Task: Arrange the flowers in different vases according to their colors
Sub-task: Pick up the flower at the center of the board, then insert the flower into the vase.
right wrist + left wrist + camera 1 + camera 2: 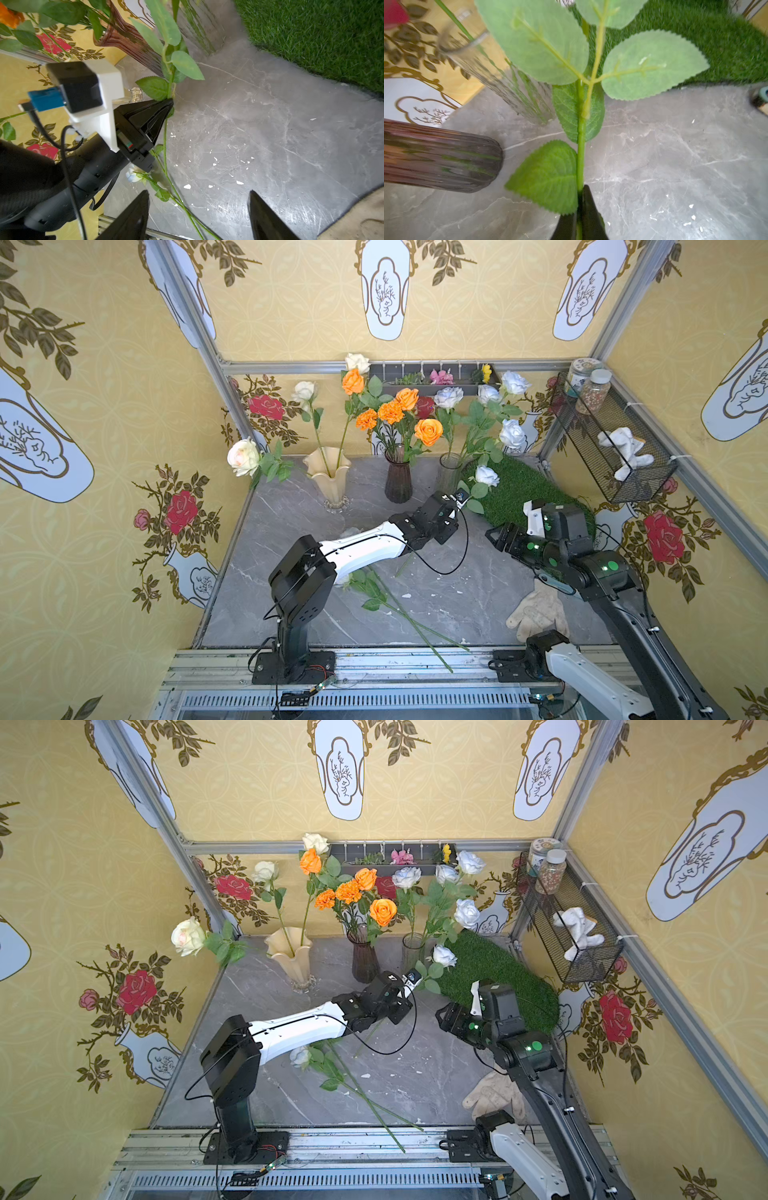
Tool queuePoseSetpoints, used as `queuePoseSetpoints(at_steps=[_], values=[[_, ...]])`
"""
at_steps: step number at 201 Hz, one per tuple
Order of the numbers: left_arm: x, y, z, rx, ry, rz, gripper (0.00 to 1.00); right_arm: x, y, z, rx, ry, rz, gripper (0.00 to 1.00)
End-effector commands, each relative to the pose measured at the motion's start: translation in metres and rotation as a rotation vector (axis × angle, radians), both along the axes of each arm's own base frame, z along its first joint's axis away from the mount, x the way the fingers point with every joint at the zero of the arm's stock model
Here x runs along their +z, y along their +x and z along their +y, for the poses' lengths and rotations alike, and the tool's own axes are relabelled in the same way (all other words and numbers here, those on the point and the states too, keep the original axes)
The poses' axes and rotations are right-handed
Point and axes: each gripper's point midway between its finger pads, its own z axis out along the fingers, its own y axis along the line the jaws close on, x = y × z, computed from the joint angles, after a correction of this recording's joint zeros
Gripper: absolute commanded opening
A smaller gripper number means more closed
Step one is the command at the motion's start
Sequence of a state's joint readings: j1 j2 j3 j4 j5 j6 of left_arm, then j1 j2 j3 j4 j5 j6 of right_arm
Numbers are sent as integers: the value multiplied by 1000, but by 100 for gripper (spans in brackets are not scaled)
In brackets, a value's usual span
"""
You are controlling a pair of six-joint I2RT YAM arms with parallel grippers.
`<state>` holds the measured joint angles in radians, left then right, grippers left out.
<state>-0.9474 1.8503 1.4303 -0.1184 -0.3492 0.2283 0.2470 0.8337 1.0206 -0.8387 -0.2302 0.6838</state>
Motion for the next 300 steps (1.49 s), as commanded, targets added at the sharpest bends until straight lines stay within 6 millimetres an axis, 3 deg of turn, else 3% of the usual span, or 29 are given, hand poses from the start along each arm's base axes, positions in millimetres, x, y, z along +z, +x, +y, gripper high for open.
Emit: queuePoseSetpoints(at_steps=[1, 34, 36, 39, 61, 101, 130, 156, 200, 241, 300], values=[[51, 16, -2, 66, -141, -123, 0, 19, 4, -4, -16, -5, -67, 76], [99, 24, 5, 138, -260, -202, 0, 65, 2, -2, -3, 44, -248, 87], [103, 24, 6, 142, -268, -206, 0, 68, 1, -2, -3, 44, -258, 88], [107, 25, 7, 149, -279, -211, 0, 70, 1, -3, -5, 45, -268, 100], [145, 24, 10, 173, -383, -238, 0, 85, -4, -8, -24, 48, -342, 97], [237, 17, 9, 149, -639, -307, 0, 97, -7, -13, -47, 59, -422, 97], [284, 22, 3, 133, -750, -419, 0, 106, -10, -16, -60, 63, -488, 97], [298, 47, -12, 150, -725, -521, 0, 103, -8, -17, -62, 52, -496, 97], [309, 95, -13, 163, -753, -581, 0, 86, -5, -20, -87, 49, -482, 97], [321, 120, -14, 140, -777, -638, 0, 77, 2, -15, -68, 53, -476, 97], [296, 171, -1, 162, -803, -651, 0, 71, 14, -9, -45, 40, -450, 97]])
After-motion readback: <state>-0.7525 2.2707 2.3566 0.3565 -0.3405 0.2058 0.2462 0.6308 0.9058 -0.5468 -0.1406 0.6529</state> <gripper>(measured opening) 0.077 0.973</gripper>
